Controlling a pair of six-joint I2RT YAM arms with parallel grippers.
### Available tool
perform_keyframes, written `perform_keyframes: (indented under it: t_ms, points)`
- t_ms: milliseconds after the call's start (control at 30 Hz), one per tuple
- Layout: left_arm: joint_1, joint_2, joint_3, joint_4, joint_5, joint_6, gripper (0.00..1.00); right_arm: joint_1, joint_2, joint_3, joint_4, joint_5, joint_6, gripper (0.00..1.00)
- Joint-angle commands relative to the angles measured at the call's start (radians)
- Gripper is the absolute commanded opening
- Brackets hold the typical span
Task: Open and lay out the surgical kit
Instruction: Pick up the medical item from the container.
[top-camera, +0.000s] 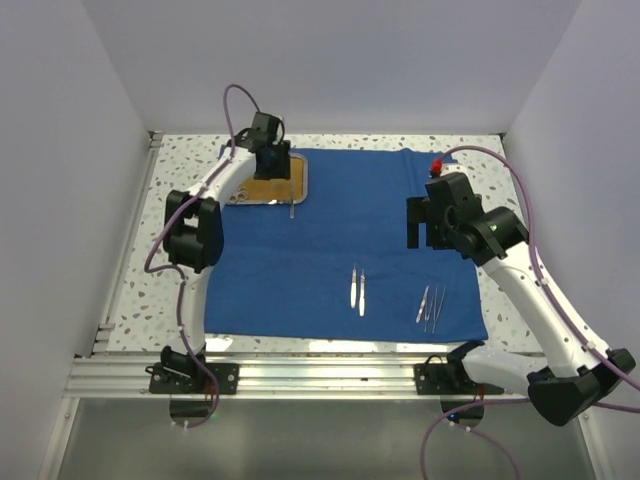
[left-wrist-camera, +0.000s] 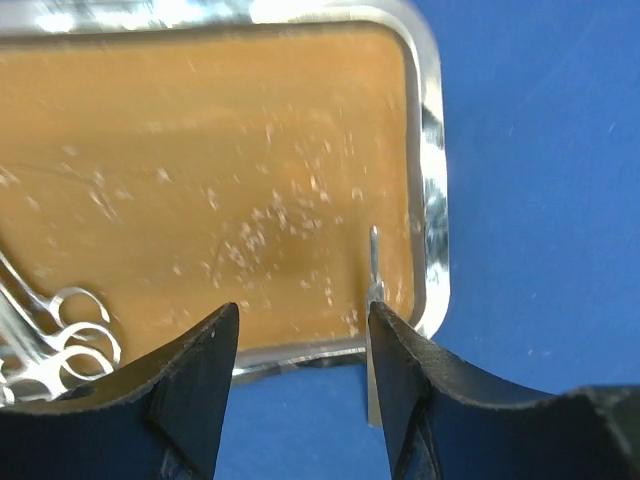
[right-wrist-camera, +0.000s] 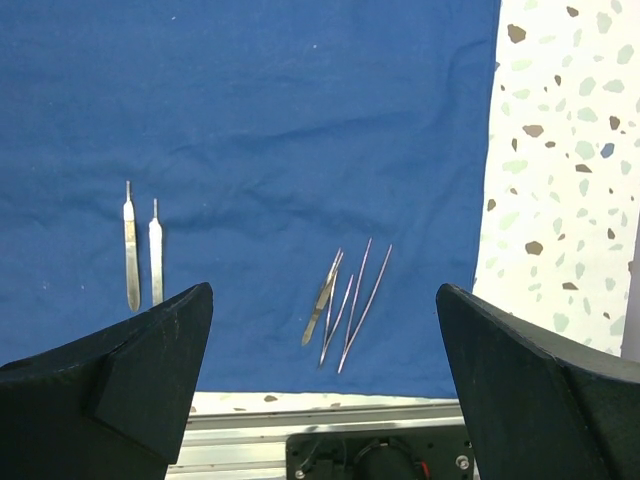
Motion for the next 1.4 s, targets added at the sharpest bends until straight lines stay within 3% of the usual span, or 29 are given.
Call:
perform_keyframes:
  t_ms: [0, 233, 533, 1133, 1267, 1367]
  points:
    - [-0.014, -0.063, -0.079, 0.026, -0.003, -0.035, 0.58, 0.000, -0.046, -0.015, 0.016, -0.016, 0.009, 0.98]
    - [-0.050, -0.066, -0.139, 0.075, 0.015, -0.055, 0.57, 0.002, -0.114, -0.040, -0.029, -0.004, 0.013, 0.98]
    - [-0.071, -0.059, -0.104, 0.078, 0.026, -0.070, 0.57, 0.002, -0.149, -0.048, -0.064, 0.016, 0.026, 0.98]
    - [-0.100, 0.107, 0.003, 0.031, -0.067, -0.061, 0.53, 0.000, -0.123, -0.038, -0.053, 0.036, 0.004, 0.98]
    - [-0.100, 0.119, 0.025, 0.017, -0.080, -0.065, 0.40, 0.000, -0.118, -0.040, -0.047, 0.038, 0.001, 0.98]
    - [-0.100, 0.118, 0.034, 0.012, -0.086, -0.066, 0.18, 0.000, -0.114, -0.045, -0.043, 0.036, -0.002, 0.98]
